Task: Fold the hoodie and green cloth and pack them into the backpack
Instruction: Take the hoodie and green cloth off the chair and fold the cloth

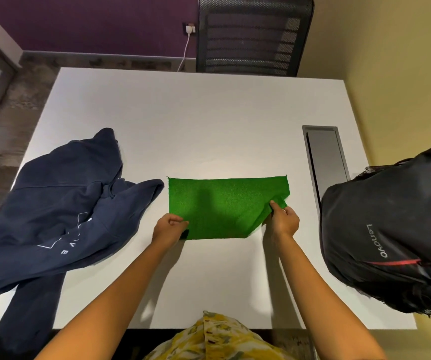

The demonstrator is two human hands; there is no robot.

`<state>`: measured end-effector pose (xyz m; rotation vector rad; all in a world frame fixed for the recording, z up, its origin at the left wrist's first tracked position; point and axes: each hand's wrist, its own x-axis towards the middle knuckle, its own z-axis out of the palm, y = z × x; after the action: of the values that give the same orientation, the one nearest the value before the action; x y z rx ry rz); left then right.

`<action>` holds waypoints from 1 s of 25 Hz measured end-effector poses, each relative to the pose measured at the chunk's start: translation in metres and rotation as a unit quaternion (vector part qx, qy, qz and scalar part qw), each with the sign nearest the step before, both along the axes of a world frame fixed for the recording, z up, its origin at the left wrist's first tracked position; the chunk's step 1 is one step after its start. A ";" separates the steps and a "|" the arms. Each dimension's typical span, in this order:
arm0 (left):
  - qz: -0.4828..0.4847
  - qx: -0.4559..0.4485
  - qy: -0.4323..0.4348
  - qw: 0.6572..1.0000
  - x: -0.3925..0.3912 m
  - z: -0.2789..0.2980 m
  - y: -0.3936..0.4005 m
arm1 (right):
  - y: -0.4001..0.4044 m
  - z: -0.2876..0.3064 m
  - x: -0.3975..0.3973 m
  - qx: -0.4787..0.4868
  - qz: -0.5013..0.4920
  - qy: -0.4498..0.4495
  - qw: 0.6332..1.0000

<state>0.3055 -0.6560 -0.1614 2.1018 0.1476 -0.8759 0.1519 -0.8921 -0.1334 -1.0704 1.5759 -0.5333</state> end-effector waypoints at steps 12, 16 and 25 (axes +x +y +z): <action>0.129 -0.225 0.243 0.935 0.017 0.004 -0.019 | 0.123 -0.023 0.066 -0.189 0.560 0.027 0.806; 0.132 -0.161 0.216 0.954 0.024 -0.018 -0.015 | 0.129 -0.037 0.059 -0.158 0.625 0.050 0.763; 0.071 -0.135 0.154 0.976 0.036 -0.017 -0.028 | 0.064 -0.057 0.041 -0.212 0.467 0.084 0.855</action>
<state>0.3415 -0.6843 -0.1788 1.6753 0.3196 -1.0655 0.1924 -0.8276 -0.1908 -2.0825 0.8917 -0.0978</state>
